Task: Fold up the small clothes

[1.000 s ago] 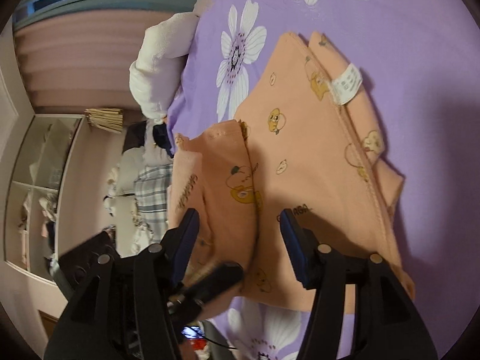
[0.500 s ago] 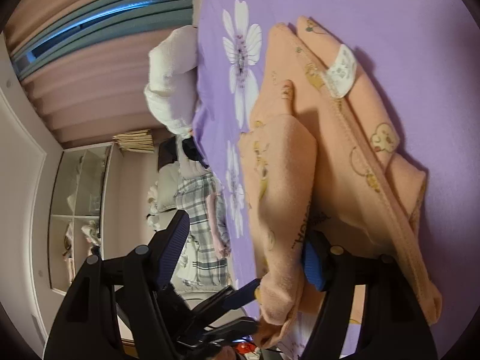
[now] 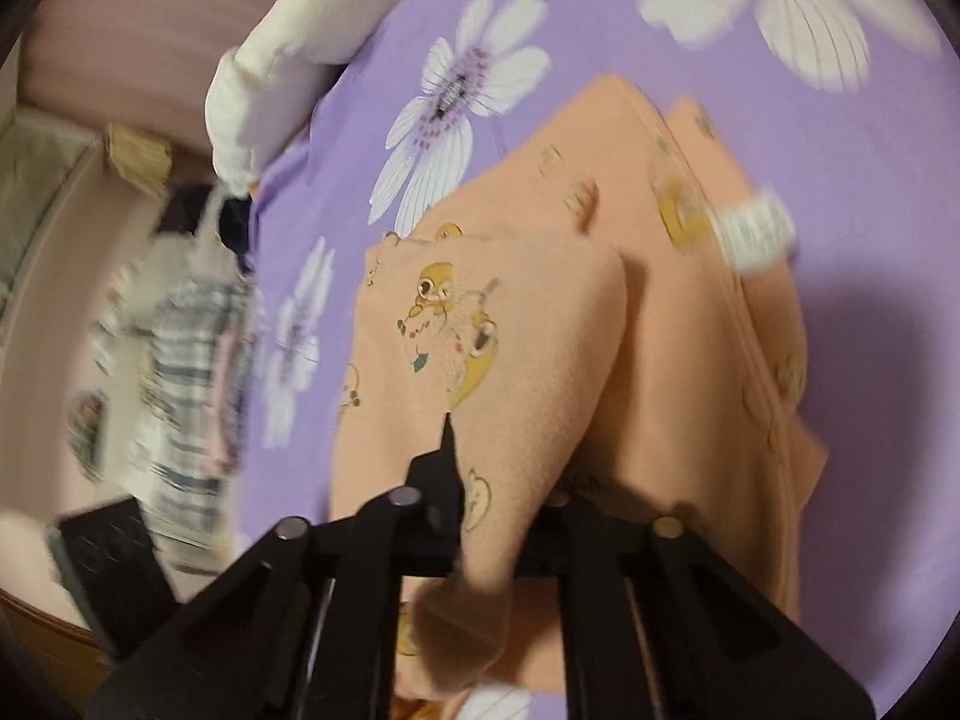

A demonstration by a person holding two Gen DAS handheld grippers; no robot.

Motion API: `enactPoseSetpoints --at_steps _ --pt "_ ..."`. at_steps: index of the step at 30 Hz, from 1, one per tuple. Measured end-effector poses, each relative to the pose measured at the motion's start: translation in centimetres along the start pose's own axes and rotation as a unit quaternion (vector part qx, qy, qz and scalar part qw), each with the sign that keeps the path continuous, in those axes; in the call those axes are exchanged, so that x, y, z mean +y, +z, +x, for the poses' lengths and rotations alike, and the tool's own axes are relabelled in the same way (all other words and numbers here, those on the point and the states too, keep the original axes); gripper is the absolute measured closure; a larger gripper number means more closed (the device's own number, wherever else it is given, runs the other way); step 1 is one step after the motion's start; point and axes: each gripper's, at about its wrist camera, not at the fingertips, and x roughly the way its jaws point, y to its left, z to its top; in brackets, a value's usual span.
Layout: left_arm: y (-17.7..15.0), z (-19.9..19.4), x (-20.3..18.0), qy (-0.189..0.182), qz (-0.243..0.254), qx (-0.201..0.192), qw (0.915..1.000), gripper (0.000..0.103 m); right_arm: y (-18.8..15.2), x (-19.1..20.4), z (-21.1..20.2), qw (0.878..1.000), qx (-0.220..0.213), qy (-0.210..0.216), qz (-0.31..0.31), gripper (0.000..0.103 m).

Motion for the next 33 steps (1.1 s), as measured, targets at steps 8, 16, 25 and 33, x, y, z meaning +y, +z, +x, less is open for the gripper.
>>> enactPoseSetpoints --at_steps 8,16,25,33 --pt "0.3 -0.8 0.5 -0.007 -0.007 -0.013 0.9999 0.059 4.7 4.9 -2.4 0.989 -0.068 -0.046 -0.124 0.096" --pt "1.2 0.7 -0.4 -0.008 0.003 -0.006 0.9999 0.059 5.5 2.0 -2.4 0.989 -0.065 -0.079 -0.109 0.096" --pt "1.6 4.1 -4.1 0.018 0.081 0.019 0.9964 0.059 4.9 -2.5 -0.6 0.994 -0.045 -0.076 -0.071 0.092" --pt "1.5 5.6 -3.7 0.038 0.091 0.038 0.9944 0.059 7.4 -3.8 -0.4 0.999 -0.049 0.002 -0.024 0.067"
